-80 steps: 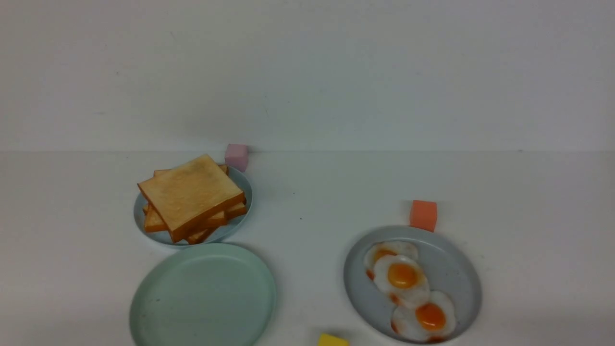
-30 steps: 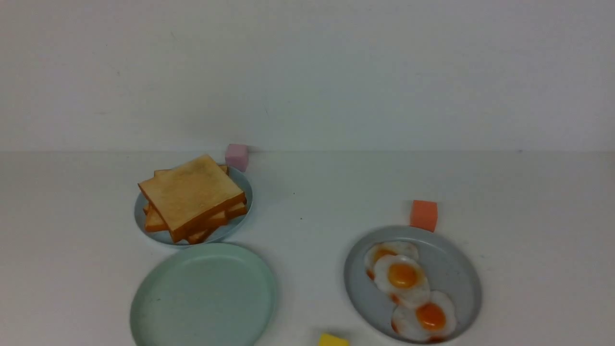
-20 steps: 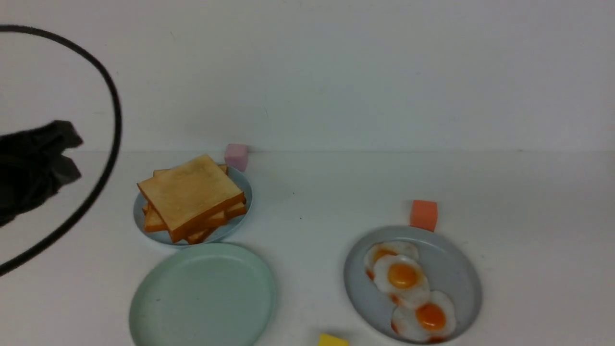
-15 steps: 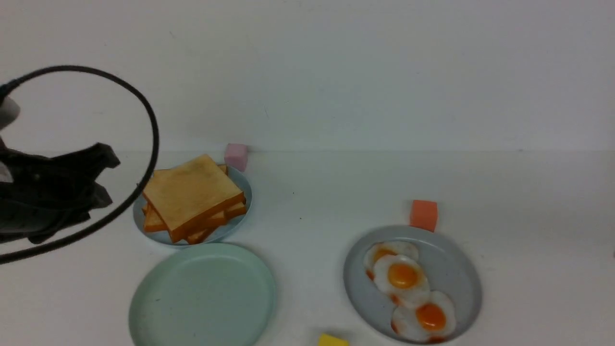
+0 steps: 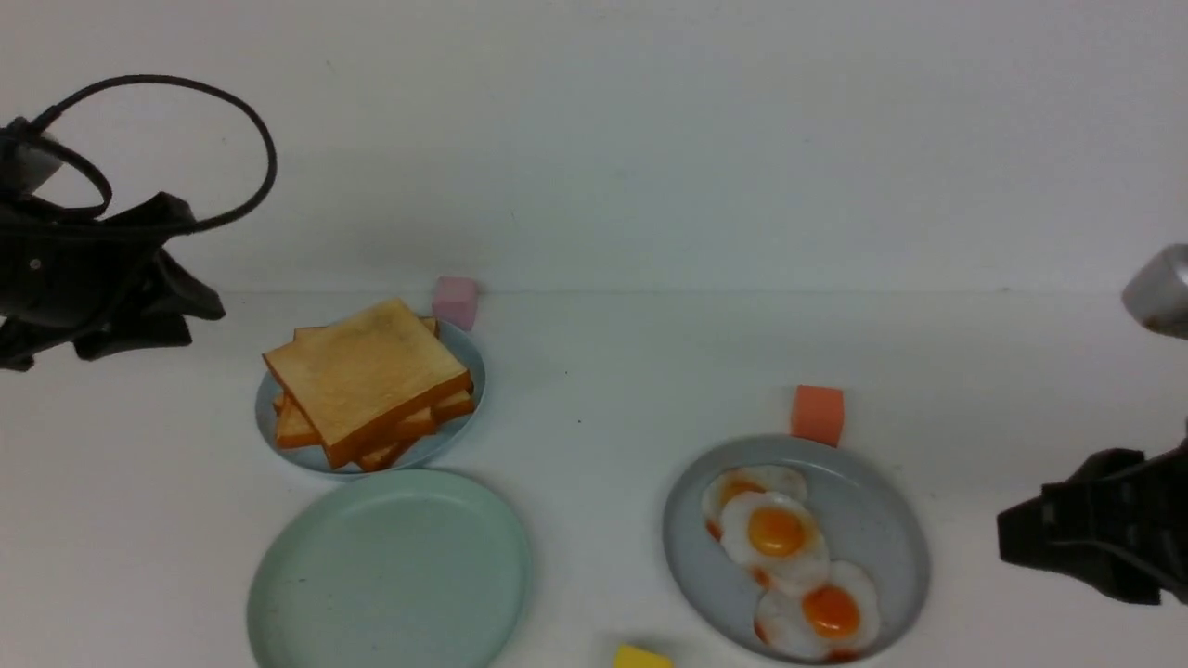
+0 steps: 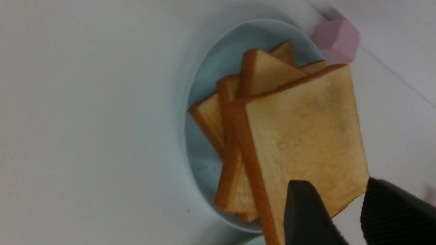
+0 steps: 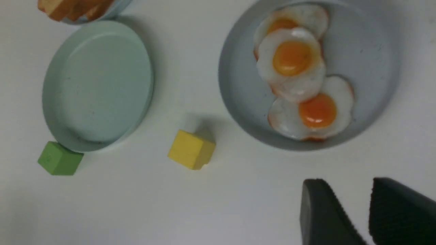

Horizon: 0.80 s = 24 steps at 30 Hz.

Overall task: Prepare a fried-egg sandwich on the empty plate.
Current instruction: Use the left arm to grab a slice of bread

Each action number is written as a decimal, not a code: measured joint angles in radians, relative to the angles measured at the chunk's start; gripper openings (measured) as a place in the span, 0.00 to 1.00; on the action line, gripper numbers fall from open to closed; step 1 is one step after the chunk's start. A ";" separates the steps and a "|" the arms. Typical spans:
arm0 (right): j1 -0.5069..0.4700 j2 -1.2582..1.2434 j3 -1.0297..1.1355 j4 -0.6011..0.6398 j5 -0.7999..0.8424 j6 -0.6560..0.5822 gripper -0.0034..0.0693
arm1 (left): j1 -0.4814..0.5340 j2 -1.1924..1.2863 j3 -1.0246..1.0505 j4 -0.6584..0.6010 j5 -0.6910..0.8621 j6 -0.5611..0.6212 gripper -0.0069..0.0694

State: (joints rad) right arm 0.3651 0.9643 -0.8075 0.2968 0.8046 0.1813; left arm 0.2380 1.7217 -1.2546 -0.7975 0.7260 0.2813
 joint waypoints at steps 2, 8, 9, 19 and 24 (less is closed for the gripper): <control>0.002 0.017 0.000 0.014 0.000 0.000 0.38 | 0.012 0.069 -0.049 -0.070 0.021 0.093 0.51; 0.002 0.023 0.000 0.025 0.000 -0.012 0.38 | 0.018 0.208 -0.142 -0.093 0.027 0.143 0.73; 0.002 0.023 0.000 0.025 0.000 -0.014 0.38 | 0.018 0.208 -0.143 -0.093 0.027 0.143 0.74; 0.002 0.023 0.000 0.025 0.004 -0.027 0.38 | 0.018 0.330 -0.151 -0.191 0.031 0.178 0.76; 0.002 0.023 0.000 0.025 0.008 -0.027 0.38 | 0.018 0.350 -0.151 -0.272 0.042 0.250 0.70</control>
State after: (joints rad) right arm 0.3670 0.9872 -0.8075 0.3222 0.8121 0.1546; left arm 0.2562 2.0721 -1.4058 -1.0698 0.7681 0.5312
